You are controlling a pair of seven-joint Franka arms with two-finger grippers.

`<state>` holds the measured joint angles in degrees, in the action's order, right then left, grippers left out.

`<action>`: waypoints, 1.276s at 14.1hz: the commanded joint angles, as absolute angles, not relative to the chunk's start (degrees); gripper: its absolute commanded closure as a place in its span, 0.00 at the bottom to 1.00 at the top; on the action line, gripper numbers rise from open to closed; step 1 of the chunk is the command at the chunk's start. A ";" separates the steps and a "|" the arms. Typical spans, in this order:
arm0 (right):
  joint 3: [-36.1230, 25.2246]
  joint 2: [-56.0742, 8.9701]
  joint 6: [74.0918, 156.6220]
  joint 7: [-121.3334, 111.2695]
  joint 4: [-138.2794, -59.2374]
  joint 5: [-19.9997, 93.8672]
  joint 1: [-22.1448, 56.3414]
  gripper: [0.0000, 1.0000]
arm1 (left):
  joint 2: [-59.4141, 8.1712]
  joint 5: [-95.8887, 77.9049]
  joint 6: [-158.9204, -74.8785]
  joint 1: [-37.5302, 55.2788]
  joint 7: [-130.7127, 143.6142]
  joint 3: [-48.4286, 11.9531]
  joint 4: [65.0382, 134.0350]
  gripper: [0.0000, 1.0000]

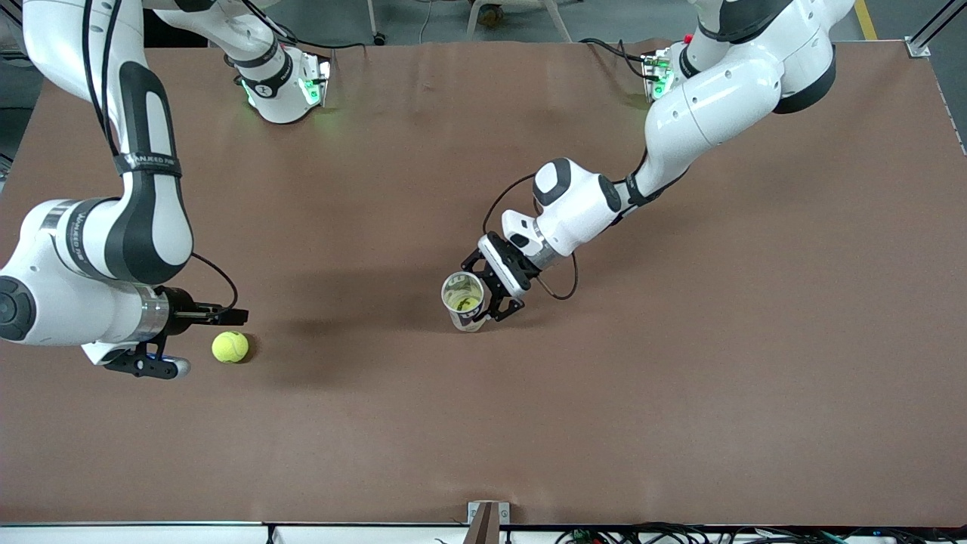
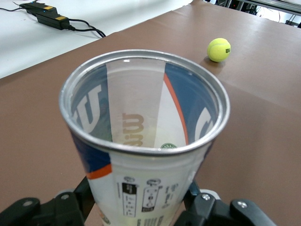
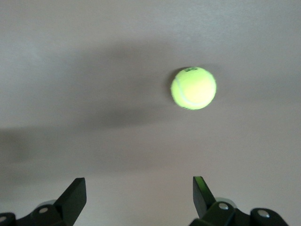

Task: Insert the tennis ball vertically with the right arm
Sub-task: 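Move the right gripper to the second tennis ball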

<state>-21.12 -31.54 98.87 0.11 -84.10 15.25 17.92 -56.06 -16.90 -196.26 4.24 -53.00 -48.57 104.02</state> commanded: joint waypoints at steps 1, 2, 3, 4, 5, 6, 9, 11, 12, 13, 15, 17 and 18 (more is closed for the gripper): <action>-20.30 -30.59 104.57 -6.05 -90.95 13.18 16.61 0.00 | -55.72 -16.44 -196.26 3.08 -53.79 -49.48 105.29 0.24; -20.30 -30.59 105.37 -7.11 -92.18 13.10 16.44 0.00 | -55.72 -16.44 -196.26 3.08 -53.79 -49.48 105.29 0.24; -20.22 -30.59 105.82 -7.90 -92.81 13.10 15.91 0.00 | -55.72 -16.44 -196.26 3.08 -53.79 -49.48 105.29 0.24; -20.21 -30.59 106.86 -9.74 -93.94 13.10 15.65 0.00 | -55.72 -16.44 -196.26 3.08 -53.79 -49.48 105.21 0.24; -20.21 -30.59 109.57 -10.63 -95.96 13.10 15.73 0.00 | -55.72 -16.44 -196.26 3.08 -53.79 -49.48 105.21 0.24; -20.13 -30.67 111.95 -10.81 -97.72 13.10 15.91 0.00 | -55.72 -16.52 -196.26 3.08 -53.79 -49.48 105.21 0.24; -19.86 -31.37 116.36 -10.81 -99.49 13.18 16.26 0.00 | -55.72 -16.44 -196.26 3.08 -53.79 -49.48 105.21 0.24; -19.86 -31.73 117.85 -10.81 -99.23 13.18 15.82 0.00 | -55.72 -16.44 -196.26 3.08 -53.79 -49.48 105.21 0.24; -19.95 -32.16 119.43 -10.81 -99.23 13.18 15.99 0.00 | -55.72 -16.44 -196.26 2.99 -53.79 -49.48 105.21 0.24; -19.86 -32.95 121.01 -10.81 -99.23 13.18 15.74 0.00 | -55.72 -16.44 -196.26 2.99 -53.79 -49.48 105.21 0.24; -19.86 -34.53 124.35 -10.81 -99.14 13.36 15.47 0.00 | -55.81 -16.52 -196.26 3.08 -53.79 -49.48 105.20 0.24; -19.86 -35.59 126.81 -10.81 -99.14 13.62 15.38 0.00 | -55.72 -16.52 -196.17 2.99 -53.70 -49.48 105.21 0.23; -19.86 -36.20 128.39 -10.81 -99.23 13.62 15.38 0.00 | -55.81 -16.52 -196.17 3.08 -53.79 -49.48 105.03 0.24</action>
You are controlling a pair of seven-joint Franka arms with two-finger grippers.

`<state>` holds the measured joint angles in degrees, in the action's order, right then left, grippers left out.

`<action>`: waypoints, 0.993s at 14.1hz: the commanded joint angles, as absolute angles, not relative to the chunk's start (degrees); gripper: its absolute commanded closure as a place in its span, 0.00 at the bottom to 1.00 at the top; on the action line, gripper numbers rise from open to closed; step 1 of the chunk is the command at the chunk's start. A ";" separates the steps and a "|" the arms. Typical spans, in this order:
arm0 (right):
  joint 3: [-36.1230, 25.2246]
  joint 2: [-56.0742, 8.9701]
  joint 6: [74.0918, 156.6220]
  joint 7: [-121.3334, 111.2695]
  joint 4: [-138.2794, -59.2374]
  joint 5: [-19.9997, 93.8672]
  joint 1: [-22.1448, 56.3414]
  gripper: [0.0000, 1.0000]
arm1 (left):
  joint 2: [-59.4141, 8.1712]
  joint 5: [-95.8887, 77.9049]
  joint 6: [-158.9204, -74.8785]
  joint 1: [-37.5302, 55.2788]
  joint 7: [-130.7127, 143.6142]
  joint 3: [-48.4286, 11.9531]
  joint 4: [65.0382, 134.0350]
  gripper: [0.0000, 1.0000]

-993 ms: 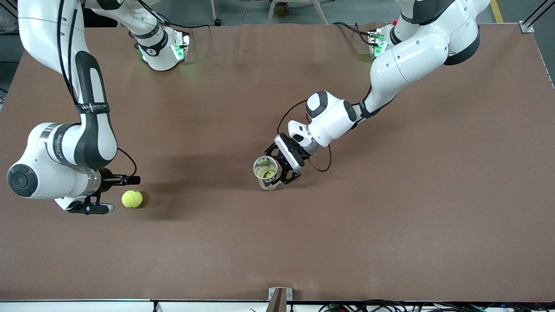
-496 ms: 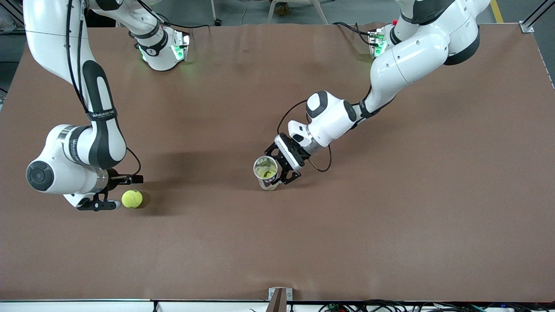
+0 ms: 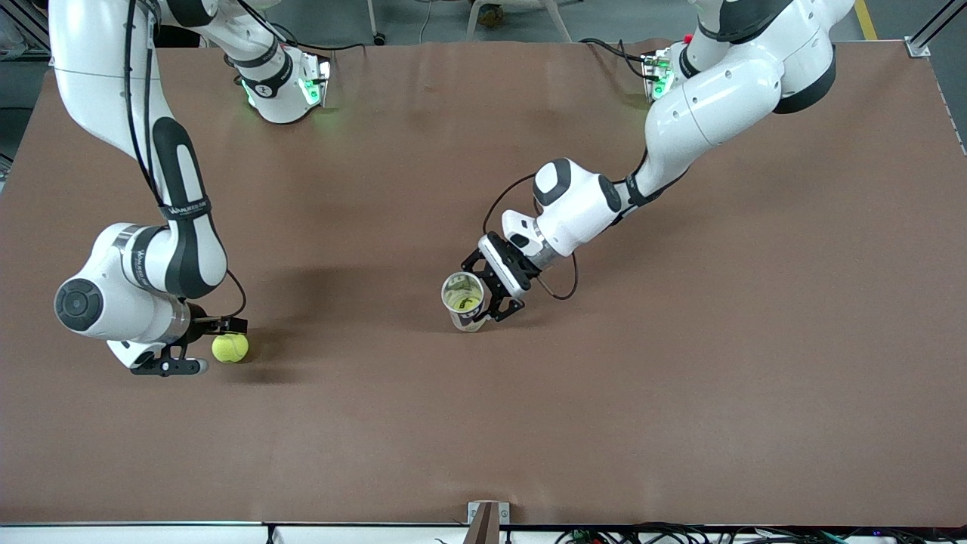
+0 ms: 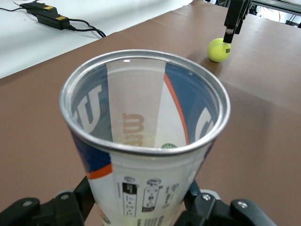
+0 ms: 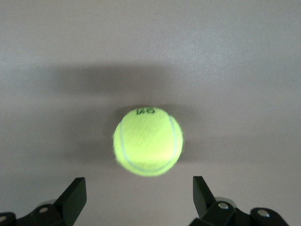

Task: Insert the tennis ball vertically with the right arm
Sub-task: 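Grasp the second tennis ball with the right gripper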

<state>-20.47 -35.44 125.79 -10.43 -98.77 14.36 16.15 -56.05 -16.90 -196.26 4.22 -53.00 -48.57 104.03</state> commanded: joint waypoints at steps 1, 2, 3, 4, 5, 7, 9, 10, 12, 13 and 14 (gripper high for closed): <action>-19.86 -36.47 129.10 -11.16 -99.14 13.62 15.29 0.00 | -55.90 -16.52 -196.17 3.08 -53.70 -49.48 104.94 0.24; -19.86 -37.17 129.89 -11.95 -98.88 13.62 15.21 0.00 | -55.90 -16.44 -196.08 3.08 -53.70 -49.48 104.85 0.24; -19.86 -37.70 131.03 -12.30 -98.70 13.71 14.42 0.00 | -55.90 -16.52 -196.08 3.08 -53.70 -49.48 104.94 0.24; -19.69 -38.14 131.39 -12.30 -98.61 13.71 14.24 0.00 | -55.81 -16.52 -196.08 2.99 -53.70 -49.48 105.03 0.24; -19.60 -38.23 132.01 -12.39 -98.61 13.80 14.15 0.00 | -55.72 -16.52 -196.08 2.99 -53.70 -49.48 105.20 0.24; -19.60 -39.02 133.68 -12.48 -98.70 13.80 14.15 0.00 | -55.72 -16.52 -196.08 2.64 -53.70 -49.48 105.29 0.24; -19.51 -39.29 133.68 -12.48 -98.61 14.41 14.15 0.00 | -55.72 -16.44 -196.08 2.64 -53.70 -49.66 105.12 0.24; -19.51 -39.72 133.68 -12.48 -98.61 15.55 14.15 0.00 | -55.72 -16.44 -196.08 2.64 -53.70 -50.01 105.12 0.24; -19.42 -39.81 133.68 -12.66 -98.61 16.70 14.33 0.00 | -55.72 -16.52 -196.00 2.64 -53.79 -50.10 105.12 0.24; -19.42 -39.81 133.68 -12.57 -98.61 16.70 14.33 0.00 | -55.72 -16.52 -196.00 2.64 -53.70 -50.10 105.12 0.24; -19.42 -39.81 133.68 -12.57 -98.53 16.79 14.24 0.00 | -55.72 -16.52 -196.00 2.64 -53.70 -50.10 105.20 0.24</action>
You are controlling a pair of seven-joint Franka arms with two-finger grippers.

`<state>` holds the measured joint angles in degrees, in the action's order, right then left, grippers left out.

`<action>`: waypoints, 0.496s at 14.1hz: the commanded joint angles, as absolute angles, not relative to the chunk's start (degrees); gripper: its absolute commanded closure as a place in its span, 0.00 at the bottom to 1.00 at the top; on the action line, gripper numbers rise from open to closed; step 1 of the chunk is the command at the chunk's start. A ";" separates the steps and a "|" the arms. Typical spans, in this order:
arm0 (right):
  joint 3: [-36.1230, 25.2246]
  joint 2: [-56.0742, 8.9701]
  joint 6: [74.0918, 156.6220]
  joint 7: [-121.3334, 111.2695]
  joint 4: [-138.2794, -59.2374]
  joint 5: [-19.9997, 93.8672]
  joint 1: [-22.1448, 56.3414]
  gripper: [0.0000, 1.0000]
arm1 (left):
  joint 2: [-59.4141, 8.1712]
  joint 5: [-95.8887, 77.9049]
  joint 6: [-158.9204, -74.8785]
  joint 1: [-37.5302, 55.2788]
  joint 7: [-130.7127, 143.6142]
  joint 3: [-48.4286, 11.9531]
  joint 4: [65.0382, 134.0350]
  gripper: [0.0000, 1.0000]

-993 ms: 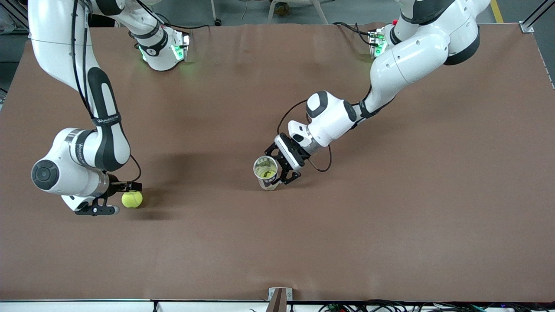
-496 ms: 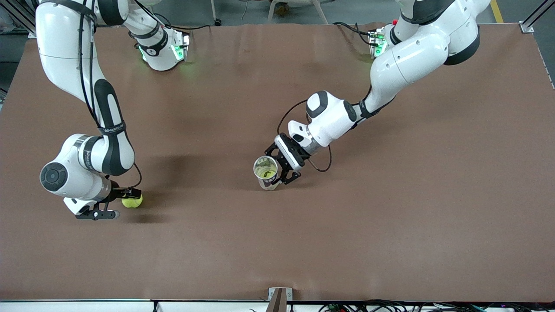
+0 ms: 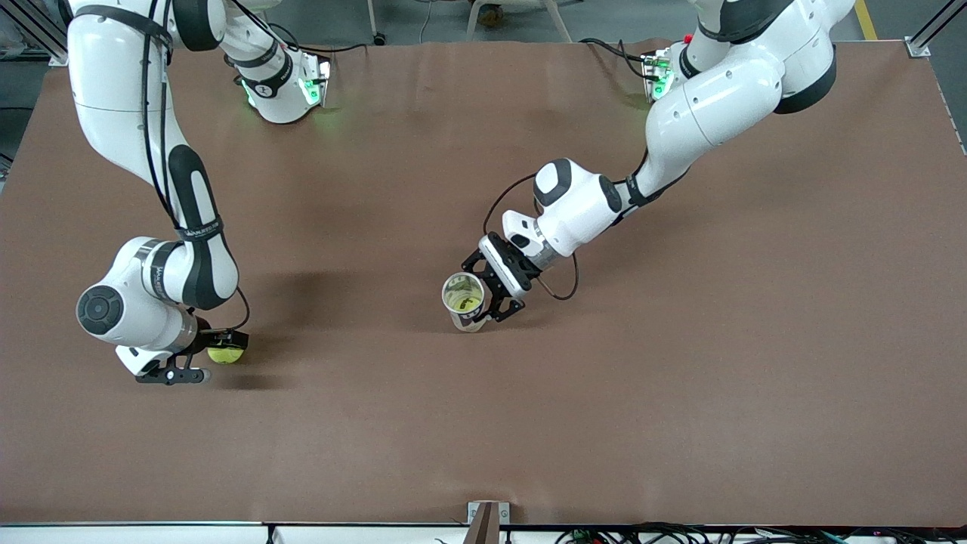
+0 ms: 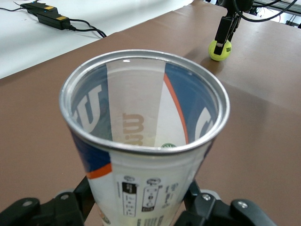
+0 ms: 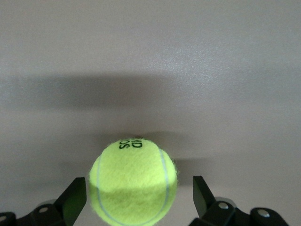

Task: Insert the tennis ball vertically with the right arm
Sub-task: 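Grasp the second tennis ball with the right gripper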

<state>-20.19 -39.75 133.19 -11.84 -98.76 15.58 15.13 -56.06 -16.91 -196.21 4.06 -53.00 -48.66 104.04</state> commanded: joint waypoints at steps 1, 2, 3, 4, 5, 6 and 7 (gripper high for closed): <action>-19.34 -39.81 133.68 -12.57 -98.44 16.79 14.33 0.01 | -55.72 -16.52 -196.08 2.55 -53.70 -50.10 105.21 0.24; -19.42 -39.81 133.59 -12.57 -98.26 16.79 14.33 0.07 | -55.72 -16.52 -196.08 2.55 -53.70 -50.10 105.21 0.24; -19.34 -39.90 133.59 -12.48 -98.26 16.79 14.41 0.16 | -55.72 -16.52 -196.08 2.55 -53.70 -50.10 105.21 0.24; -19.34 -39.90 133.59 -12.48 -98.26 16.79 14.50 0.27 | -55.72 -16.52 -196.00 2.55 -53.70 -50.10 105.21 0.24; -19.34 -39.90 133.59 -12.57 -98.26 16.79 14.41 0.34 | -55.72 -16.52 -196.08 2.55 -53.70 -50.10 105.21 0.24; -19.34 -39.90 133.59 -12.57 -98.17 16.79 14.33 0.43 | -55.72 -16.44 -196.08 2.46 -53.79 -50.10 105.21 0.24; -19.25 -39.90 133.59 -12.57 -98.17 16.70 14.41 0.51 | -55.72 -16.44 -196.00 2.11 -53.70 -50.10 105.29 0.24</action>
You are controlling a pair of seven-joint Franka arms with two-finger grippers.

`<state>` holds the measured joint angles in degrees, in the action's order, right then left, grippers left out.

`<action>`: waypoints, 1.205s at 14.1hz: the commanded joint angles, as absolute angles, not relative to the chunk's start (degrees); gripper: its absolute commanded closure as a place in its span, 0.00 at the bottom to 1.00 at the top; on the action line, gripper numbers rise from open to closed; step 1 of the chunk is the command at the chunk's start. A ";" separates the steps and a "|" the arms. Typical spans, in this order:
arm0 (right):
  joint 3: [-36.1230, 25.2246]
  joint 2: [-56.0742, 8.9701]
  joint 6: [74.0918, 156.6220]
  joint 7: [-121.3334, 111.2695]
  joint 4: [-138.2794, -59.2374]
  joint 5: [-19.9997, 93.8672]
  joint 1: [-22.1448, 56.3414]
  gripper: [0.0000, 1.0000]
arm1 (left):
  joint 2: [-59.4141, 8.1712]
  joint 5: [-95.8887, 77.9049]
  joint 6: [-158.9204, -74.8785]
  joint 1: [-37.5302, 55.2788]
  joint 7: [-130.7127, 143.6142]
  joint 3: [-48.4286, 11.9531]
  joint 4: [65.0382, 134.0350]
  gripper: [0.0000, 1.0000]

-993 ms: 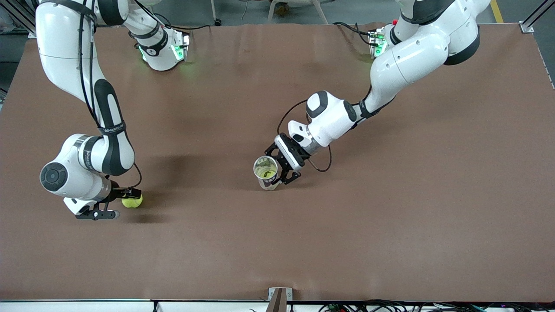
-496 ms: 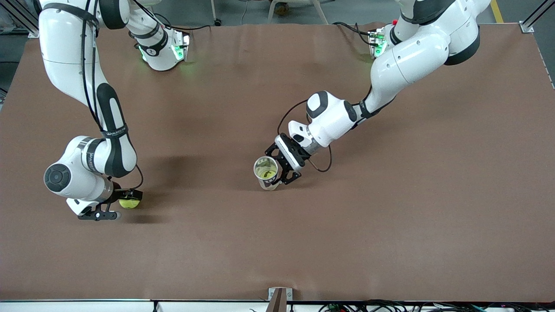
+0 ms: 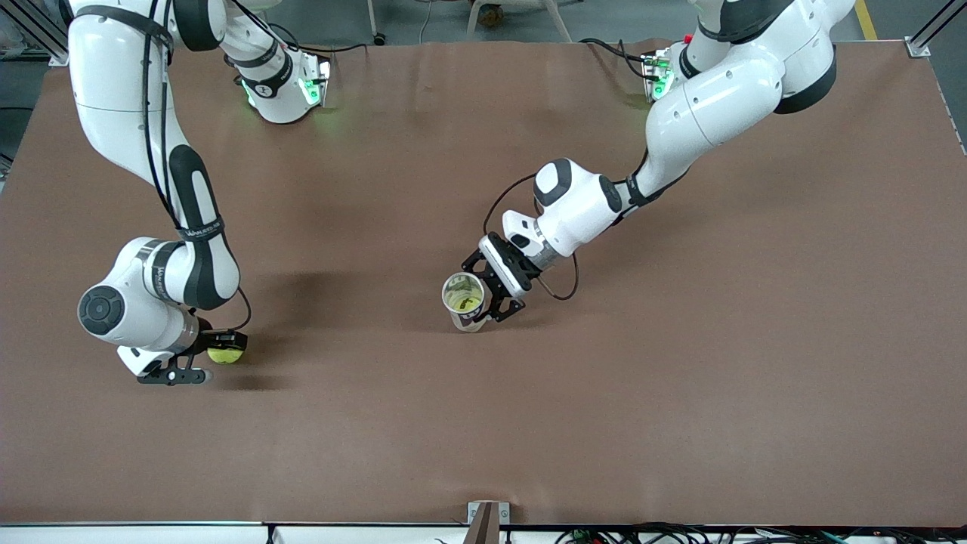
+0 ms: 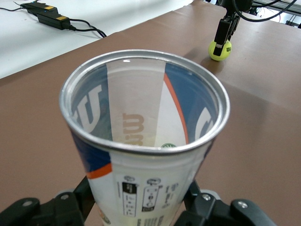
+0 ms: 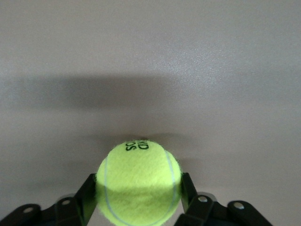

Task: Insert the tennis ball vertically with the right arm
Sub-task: 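Grasp the second tennis ball with the right gripper, then carry the second ball with the right gripper over the can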

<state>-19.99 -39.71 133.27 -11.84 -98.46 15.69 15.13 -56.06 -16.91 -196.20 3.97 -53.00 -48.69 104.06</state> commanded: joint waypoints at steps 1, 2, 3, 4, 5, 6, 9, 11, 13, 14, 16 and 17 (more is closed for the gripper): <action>-19.34 -39.90 133.51 -12.57 -98.17 16.61 14.50 0.56 | -55.72 -16.52 -196.00 2.02 -53.70 -50.18 105.29 0.24; -19.34 -39.90 133.51 -12.74 -98.17 16.52 14.50 0.62 | -55.72 -16.52 -196.00 2.02 -53.70 -50.19 105.29 0.24; -19.34 -39.90 133.33 -13.44 -98.17 16.52 14.85 0.65 | -55.72 -16.52 -196.00 1.93 -53.70 -50.10 105.21 0.24; -19.34 -39.64 132.81 -14.06 -98.26 16.52 15.20 0.66 | -55.72 -16.44 -196.00 1.93 -53.70 -50.18 105.21 0.24; -19.34 -39.38 131.06 -14.06 -98.26 16.52 15.55 0.69 | -55.72 -16.44 -196.00 1.93 -53.70 -50.19 105.21 0.24; -19.34 -38.24 127.48 -13.63 -98.00 16.61 16.25 0.70 | -55.72 -16.52 -196.00 1.93 -53.70 -50.19 105.21 0.24; -19.25 -32.27 118.25 -13.45 -94.85 16.79 17.31 0.71 | -55.72 -16.44 -196.00 1.85 -53.70 -50.27 105.29 0.24; -19.07 -29.45 112.26 -10.92 -91.51 21.15 19.06 0.70 | -55.72 -16.52 -195.82 1.15 -53.70 -51.15 105.29 0.24; -18.99 -28.13 109.70 -9.84 -89.39 31.15 20.64 0.70 | -55.81 -16.52 -195.82 1.14 -53.70 -51.15 105.21 0.24; -18.98 -28.13 109.17 -9.84 -89.12 36.51 22.05 0.70 | -55.81 -16.52 -195.82 1.14 -53.70 -51.15 105.29 0.24; -19.07 -27.95 109.34 -9.76 -89.03 45.23 25.47 0.70 | -55.81 -16.52 -195.82 1.06 -53.70 -51.15 105.55 0.24; -19.07 -27.95 109.51 -9.67 -89.03 48.40 26.71 0.70 | -55.81 -16.52 -195.82 1.05 -53.70 -51.15 105.73 0.24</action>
<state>-19.04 -27.79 109.11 -10.68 -88.77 42.74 24.36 -56.07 -16.91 -196.06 2.43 -53.00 -49.84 104.45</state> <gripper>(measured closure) 0.344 0.233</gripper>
